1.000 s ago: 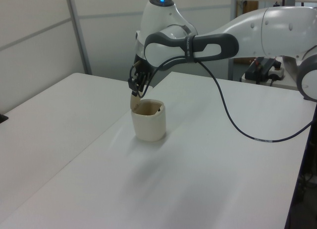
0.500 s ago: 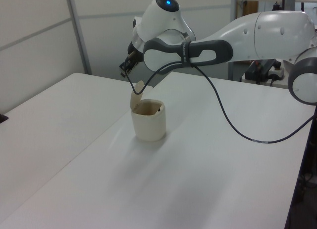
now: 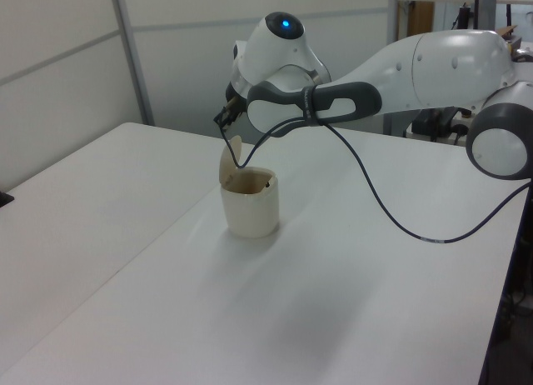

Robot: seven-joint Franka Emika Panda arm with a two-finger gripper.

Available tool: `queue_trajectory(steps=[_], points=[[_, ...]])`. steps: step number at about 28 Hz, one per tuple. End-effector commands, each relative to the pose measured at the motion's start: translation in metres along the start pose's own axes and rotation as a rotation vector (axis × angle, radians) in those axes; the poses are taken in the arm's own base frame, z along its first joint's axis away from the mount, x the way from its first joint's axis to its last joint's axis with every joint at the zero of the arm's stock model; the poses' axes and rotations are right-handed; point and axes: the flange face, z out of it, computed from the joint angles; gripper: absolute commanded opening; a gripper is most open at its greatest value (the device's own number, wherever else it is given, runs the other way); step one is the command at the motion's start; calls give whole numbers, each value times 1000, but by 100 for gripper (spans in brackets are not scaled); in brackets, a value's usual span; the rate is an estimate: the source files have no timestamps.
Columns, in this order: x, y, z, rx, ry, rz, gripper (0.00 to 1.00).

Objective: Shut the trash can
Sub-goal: 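Push the open lid forward and down over the can opening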

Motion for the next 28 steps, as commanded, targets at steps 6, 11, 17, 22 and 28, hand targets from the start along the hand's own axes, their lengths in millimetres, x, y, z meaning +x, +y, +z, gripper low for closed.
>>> queue_trajectory(steps=[6,11,17,22,28], points=[[-2,10,8,-37,4,-38,0],[-13,7,18,-42,-29,-82,0],[-22,4,27,-36,-69,-107,0],[-30,5,28,-26,-143,-130,0],[-36,3,20,6,-246,-182,0]])
